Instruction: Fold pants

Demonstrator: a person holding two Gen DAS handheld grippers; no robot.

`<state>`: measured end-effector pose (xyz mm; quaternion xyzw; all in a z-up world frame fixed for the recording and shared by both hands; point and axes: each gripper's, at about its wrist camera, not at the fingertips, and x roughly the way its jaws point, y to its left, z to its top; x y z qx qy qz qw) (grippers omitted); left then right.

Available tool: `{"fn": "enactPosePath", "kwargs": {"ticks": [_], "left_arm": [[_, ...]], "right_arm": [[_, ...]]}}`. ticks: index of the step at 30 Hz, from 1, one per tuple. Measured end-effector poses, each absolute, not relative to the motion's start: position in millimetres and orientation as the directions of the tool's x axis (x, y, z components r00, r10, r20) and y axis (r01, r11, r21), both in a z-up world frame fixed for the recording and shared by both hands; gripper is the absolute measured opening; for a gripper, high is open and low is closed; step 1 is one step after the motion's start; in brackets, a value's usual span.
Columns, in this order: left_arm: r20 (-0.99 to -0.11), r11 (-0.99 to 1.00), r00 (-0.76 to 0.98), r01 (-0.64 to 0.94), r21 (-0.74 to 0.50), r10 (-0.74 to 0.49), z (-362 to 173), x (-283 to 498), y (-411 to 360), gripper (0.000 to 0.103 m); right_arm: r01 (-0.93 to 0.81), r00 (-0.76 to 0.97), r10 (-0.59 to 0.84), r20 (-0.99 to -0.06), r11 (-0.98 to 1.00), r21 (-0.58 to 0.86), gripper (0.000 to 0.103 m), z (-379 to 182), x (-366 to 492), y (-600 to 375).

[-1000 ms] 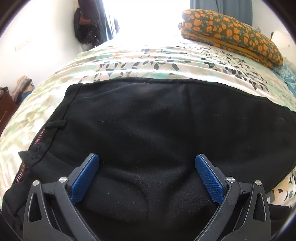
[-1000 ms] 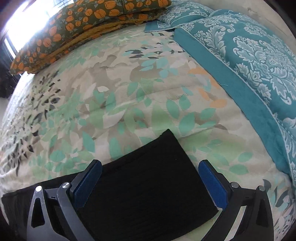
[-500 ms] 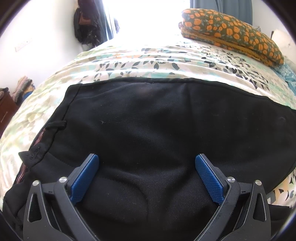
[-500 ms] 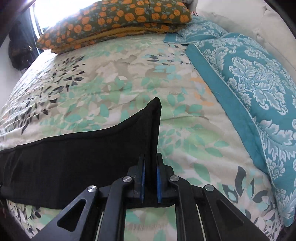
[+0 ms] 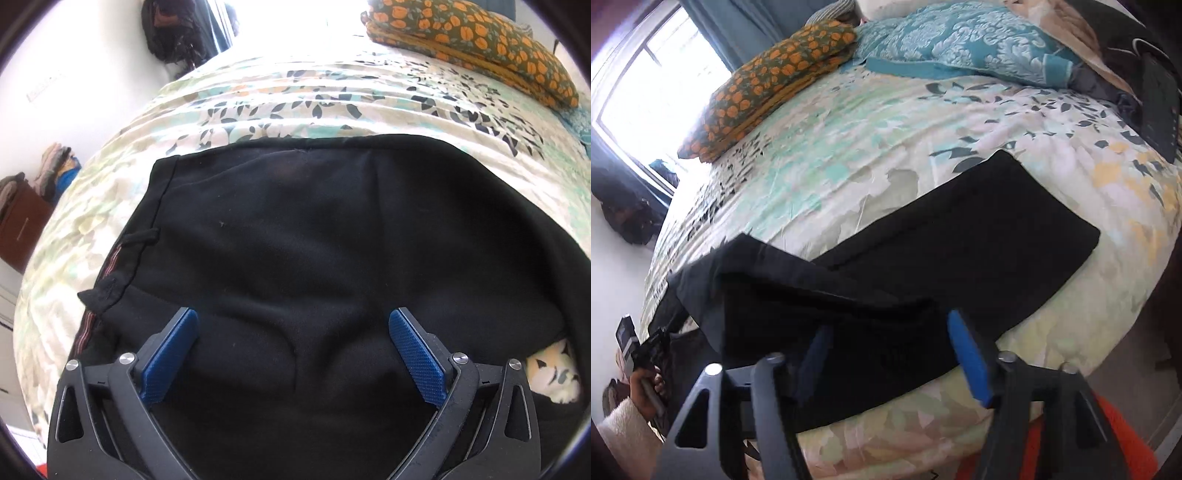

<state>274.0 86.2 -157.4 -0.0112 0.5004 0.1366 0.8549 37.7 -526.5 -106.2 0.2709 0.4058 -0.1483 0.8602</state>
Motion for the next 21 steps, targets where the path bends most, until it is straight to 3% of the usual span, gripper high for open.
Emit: {"fn": "enactPosePath", "kwargs": {"ticks": [2, 6, 14, 17, 21], "left_arm": [[-0.868, 0.970, 0.474, -0.242, 0.034, 0.149, -146, 250, 88, 0.102], [-0.883, 0.979, 0.470, -0.190, -0.073, 0.025, -134, 190, 87, 0.102], [-0.861, 0.988, 0.504, -0.089, -0.128, -0.065, -119, 106, 70, 0.102], [-0.848, 0.994, 0.527, -0.056, -0.096, -0.052, -122, 100, 61, 0.102], [-0.835, 0.989, 0.549, -0.099, -0.113, -0.041, -128, 105, 73, 0.102]], "right_arm": [[0.509, 0.630, -0.106, -0.770, 0.804, 0.306, 0.091, -98, 24, -526], [0.517, 0.655, -0.034, -0.754, 0.748, 0.415, 0.091, -102, 4, -518], [0.306, 0.651, 0.188, -0.735, 0.822, 0.481, 0.091, -110, -1, -415], [0.268, 0.619, 0.274, -0.736, 0.807, 0.526, 0.091, -123, -4, -388], [0.200, 0.688, 0.358, -0.631, 0.743, 0.639, 0.091, -118, -14, -392]]}}
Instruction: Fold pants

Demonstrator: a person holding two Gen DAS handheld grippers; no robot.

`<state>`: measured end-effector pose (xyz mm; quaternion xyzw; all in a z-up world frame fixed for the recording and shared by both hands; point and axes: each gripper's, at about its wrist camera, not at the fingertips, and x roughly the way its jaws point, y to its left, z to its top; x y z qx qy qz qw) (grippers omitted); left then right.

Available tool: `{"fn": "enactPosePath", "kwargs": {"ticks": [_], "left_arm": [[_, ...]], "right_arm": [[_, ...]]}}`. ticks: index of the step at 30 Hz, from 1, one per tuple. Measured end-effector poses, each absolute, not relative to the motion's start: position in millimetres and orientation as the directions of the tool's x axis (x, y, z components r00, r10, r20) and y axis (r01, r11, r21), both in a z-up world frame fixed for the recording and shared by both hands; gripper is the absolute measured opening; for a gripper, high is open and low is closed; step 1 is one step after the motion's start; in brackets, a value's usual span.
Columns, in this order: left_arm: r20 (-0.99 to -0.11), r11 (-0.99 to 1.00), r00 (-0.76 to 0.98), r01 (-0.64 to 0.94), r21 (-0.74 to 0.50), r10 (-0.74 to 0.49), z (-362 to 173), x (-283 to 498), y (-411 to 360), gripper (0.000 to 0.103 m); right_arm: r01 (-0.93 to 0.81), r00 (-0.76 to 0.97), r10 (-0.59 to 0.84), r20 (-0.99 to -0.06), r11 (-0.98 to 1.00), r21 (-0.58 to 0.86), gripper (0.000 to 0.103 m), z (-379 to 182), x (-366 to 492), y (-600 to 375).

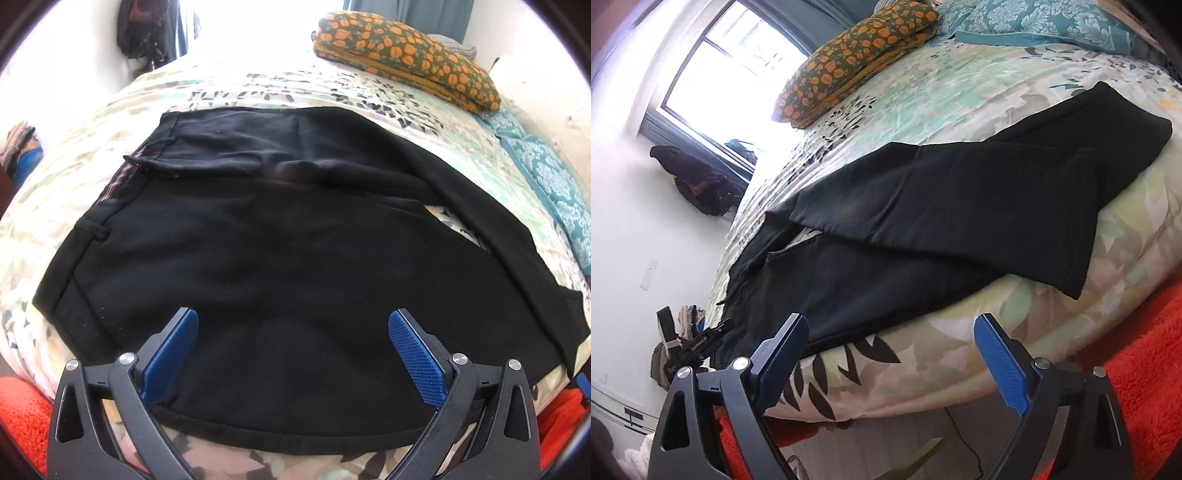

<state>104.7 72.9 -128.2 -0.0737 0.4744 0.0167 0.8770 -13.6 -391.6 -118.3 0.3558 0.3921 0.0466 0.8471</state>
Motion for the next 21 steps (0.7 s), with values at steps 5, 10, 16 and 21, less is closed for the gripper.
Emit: {"fn": "enactPosePath", "kwargs": {"ticks": [5, 10, 16, 21], "left_arm": [[-0.829, 0.982, 0.559, -0.150, -0.117, -0.013, -135, 104, 94, 0.102], [-0.839, 0.960, 0.543, -0.215, -0.181, -0.036, -143, 106, 109, 0.102], [-0.841, 0.970, 0.541, -0.195, -0.145, -0.017, -146, 103, 104, 0.102], [-0.846, 0.978, 0.533, -0.178, -0.113, 0.000, -150, 104, 95, 0.102]], "right_arm": [[0.284, 0.801, 0.318, -0.507, 0.543, 0.790, 0.095, -114, -26, -450], [0.317, 0.767, 0.448, -0.460, 0.360, 0.878, 0.095, -141, -7, -444], [0.453, 0.646, 0.450, -0.616, 0.424, 0.785, 0.095, -171, 7, -421], [0.509, 0.614, 0.351, -0.707, 0.509, 0.694, 0.095, -172, 16, -435]]}}
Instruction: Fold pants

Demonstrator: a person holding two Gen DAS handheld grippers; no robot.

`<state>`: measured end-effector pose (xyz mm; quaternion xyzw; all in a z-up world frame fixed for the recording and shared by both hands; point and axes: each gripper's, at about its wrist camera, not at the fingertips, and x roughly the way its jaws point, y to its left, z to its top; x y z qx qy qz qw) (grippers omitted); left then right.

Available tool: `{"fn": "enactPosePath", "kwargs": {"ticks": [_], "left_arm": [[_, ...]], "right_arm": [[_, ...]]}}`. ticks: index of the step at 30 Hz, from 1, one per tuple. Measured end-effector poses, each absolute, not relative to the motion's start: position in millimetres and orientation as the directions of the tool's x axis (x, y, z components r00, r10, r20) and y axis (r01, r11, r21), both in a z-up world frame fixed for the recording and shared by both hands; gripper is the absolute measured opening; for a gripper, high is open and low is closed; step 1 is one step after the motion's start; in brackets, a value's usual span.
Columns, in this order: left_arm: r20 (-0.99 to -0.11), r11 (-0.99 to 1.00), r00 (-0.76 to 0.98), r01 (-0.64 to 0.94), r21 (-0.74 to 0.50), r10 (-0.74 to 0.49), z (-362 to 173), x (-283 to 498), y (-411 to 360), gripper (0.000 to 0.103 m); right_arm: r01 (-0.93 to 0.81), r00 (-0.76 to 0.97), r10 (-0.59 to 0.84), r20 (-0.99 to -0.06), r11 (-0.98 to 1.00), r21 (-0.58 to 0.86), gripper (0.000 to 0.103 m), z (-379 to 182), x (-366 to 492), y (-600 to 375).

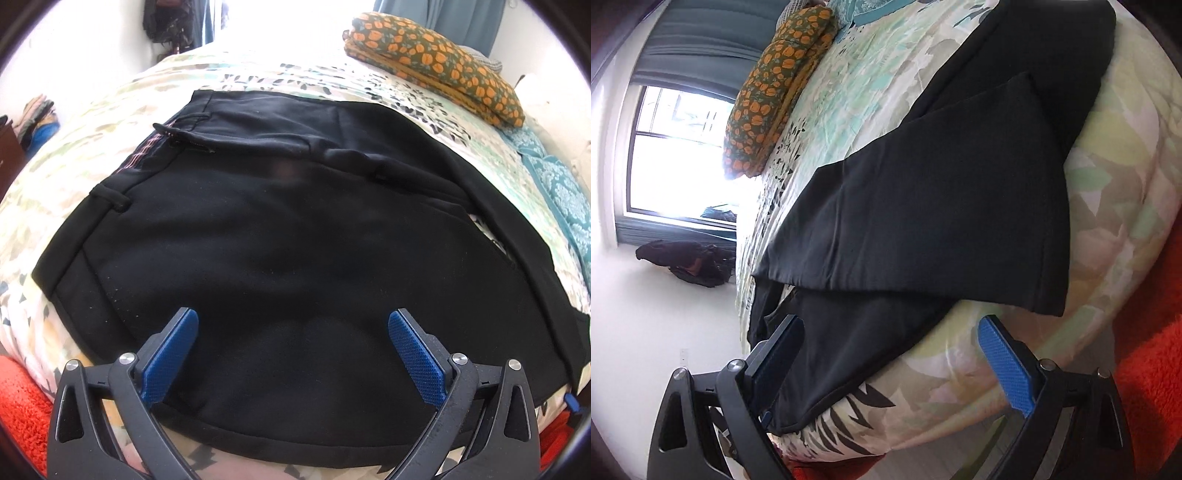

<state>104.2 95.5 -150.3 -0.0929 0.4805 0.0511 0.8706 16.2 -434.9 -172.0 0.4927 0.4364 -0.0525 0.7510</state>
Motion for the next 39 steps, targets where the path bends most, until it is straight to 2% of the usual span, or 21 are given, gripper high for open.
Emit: {"fn": "enactPosePath", "kwargs": {"ticks": [7, 15, 19, 27, 29, 31, 35, 39], "left_arm": [[-0.849, 0.984, 0.529, -0.162, -0.078, 0.019, -154, 101, 92, 0.102], [-0.857, 0.989, 0.514, -0.144, -0.029, 0.049, -159, 101, 87, 0.102], [-0.858, 0.990, 0.511, -0.142, -0.017, 0.059, -160, 101, 86, 0.102], [-0.859, 0.991, 0.507, -0.132, 0.007, 0.074, -162, 102, 84, 0.102], [-0.859, 0.991, 0.506, -0.131, 0.018, 0.082, -163, 103, 83, 0.102], [-0.858, 0.992, 0.506, -0.125, 0.026, 0.086, -163, 102, 82, 0.102], [-0.873, 0.993, 0.485, -0.116, -0.003, 0.054, -159, 102, 84, 0.102], [-0.878, 0.981, 0.464, -0.082, -0.178, -0.120, -137, 119, 82, 0.102]], "right_arm": [[0.548, 0.643, 0.272, -0.716, 0.490, 0.678, 0.095, -170, 3, -462], [0.521, 0.718, 0.249, -0.650, 0.425, 0.740, 0.091, -164, -10, -482], [0.525, 0.720, 0.246, -0.649, 0.419, 0.741, 0.088, -162, -12, -487], [0.578, 0.631, 0.252, -0.733, 0.477, 0.662, 0.084, -165, -6, -474], [0.595, 0.608, 0.239, -0.757, 0.495, 0.634, 0.073, -169, -5, -471], [0.596, 0.615, 0.213, -0.759, 0.504, 0.624, 0.024, -170, -7, -472], [0.533, 0.676, 0.158, -0.719, 0.569, 0.626, 0.023, -142, -8, -472], [0.409, 0.745, 0.133, -0.653, 0.683, 0.605, 0.023, -94, -2, -464]]}}
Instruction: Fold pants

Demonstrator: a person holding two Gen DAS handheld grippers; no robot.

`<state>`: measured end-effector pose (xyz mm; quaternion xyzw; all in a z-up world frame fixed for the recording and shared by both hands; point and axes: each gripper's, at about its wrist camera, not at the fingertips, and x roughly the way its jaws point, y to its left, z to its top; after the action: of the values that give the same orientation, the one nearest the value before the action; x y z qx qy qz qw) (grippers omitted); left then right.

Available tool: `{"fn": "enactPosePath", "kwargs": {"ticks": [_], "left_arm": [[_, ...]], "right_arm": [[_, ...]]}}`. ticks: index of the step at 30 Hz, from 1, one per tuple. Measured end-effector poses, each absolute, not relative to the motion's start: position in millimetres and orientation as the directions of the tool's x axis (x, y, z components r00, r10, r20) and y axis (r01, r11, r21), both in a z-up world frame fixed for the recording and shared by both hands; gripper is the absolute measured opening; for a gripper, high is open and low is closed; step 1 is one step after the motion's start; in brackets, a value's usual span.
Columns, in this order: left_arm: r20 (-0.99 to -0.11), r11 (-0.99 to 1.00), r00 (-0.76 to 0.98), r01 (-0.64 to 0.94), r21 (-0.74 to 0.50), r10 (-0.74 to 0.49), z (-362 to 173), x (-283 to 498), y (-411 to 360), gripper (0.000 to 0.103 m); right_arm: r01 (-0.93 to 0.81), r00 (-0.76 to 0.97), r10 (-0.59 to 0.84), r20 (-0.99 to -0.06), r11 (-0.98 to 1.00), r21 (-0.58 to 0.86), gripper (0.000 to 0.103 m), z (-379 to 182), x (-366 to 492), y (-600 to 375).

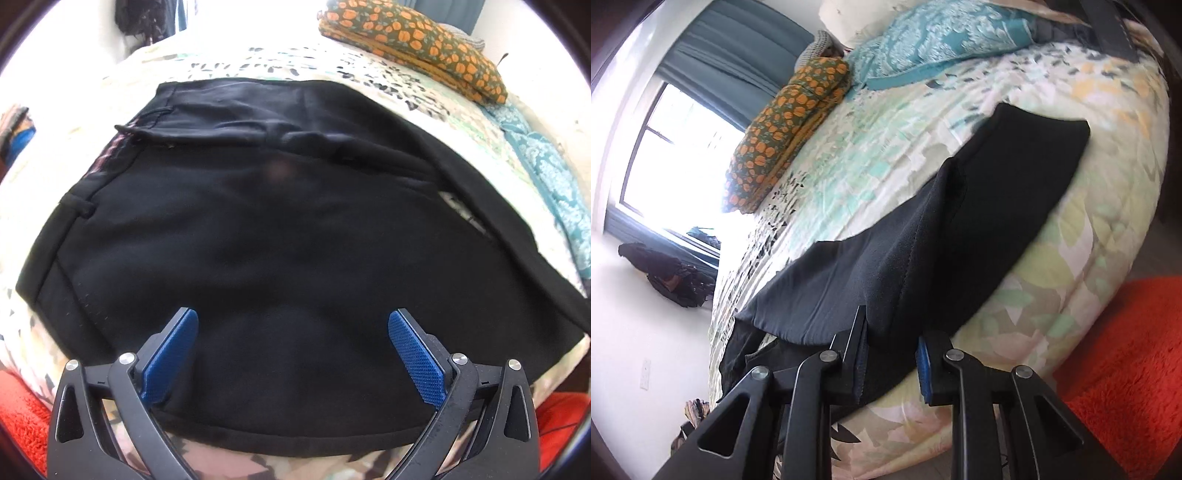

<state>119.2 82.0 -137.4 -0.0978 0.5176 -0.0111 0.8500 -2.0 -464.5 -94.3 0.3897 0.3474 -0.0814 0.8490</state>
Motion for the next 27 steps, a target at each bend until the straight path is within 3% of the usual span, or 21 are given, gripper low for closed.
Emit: {"fn": "enactPosePath", "kwargs": {"ticks": [8, 16, 25, 26, 27], "left_arm": [[-0.818, 0.878, 0.404, -0.069, -0.474, -0.410, -103, 239, 60, 0.102], [-0.800, 0.795, 0.358, -0.206, -0.570, -0.481, -126, 333, 39, 0.102], [-0.847, 0.757, 0.328, -0.389, -0.524, -0.418, -172, 375, 51, 0.099], [-0.847, 0.756, 0.334, -0.392, -0.524, -0.413, -173, 375, 52, 0.082], [-0.851, 0.762, 0.326, -0.390, -0.517, -0.411, -174, 377, 52, 0.037]], "right_arm": [[0.246, 0.842, 0.134, -0.522, 0.767, 0.593, 0.023, -19, 7, -463], [0.180, 0.861, 0.176, -0.477, 0.772, 0.610, 0.023, 3, 0, -466], [0.157, 0.861, 0.215, -0.461, 0.750, 0.642, 0.023, 2, -27, -482], [0.156, 0.861, 0.215, -0.461, 0.750, 0.642, 0.023, 3, -30, -484], [0.159, 0.860, 0.213, -0.464, 0.751, 0.641, 0.023, 3, -32, -486]]}}
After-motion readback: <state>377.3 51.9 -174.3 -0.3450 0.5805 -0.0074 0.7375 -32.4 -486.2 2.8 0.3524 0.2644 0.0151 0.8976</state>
